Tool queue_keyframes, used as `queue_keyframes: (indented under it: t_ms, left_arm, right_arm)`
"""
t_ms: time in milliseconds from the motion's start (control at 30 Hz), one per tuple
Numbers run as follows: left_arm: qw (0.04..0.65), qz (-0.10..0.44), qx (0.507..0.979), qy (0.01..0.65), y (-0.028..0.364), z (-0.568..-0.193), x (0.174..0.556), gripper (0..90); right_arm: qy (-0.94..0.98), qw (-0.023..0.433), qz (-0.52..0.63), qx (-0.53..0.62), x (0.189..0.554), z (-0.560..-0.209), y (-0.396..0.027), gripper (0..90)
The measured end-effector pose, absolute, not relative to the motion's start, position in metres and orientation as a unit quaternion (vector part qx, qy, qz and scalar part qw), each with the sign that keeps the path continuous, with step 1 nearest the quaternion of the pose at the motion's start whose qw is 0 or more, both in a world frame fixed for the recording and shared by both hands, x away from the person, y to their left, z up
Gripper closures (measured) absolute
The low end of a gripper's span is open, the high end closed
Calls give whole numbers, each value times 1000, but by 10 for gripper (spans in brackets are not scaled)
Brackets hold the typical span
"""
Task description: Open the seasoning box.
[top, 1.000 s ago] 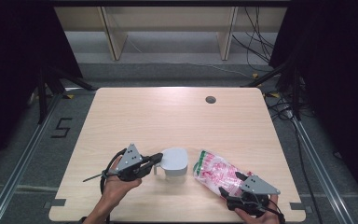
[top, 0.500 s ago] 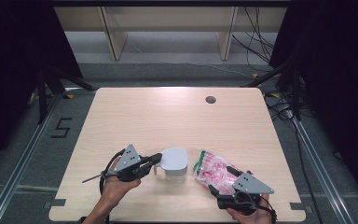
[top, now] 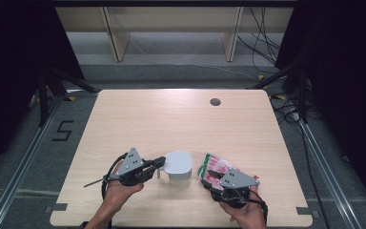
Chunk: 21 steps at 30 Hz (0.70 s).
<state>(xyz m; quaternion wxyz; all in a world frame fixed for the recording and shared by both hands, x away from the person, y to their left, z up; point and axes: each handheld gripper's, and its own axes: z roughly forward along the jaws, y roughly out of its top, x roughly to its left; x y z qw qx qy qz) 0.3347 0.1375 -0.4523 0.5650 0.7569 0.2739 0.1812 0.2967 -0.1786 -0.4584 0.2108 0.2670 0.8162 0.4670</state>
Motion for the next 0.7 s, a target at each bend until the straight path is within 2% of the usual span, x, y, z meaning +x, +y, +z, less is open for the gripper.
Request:
queue_keyframes:
  t_ms: [333, 567, 700]
  left_arm:
    - [565, 185, 757, 271, 138, -453, 335, 888]
    - [565, 183, 756, 275, 138, -453, 334, 889]
    - [570, 179, 753, 274, 138, -454, 335, 889]
  right_arm:
    - [812, 202, 475, 273, 311, -458, -173, 728]
    - [816, 190, 480, 261, 315, -455, -170, 878]
    - [816, 197, 480, 255, 316, -455, -167, 900]
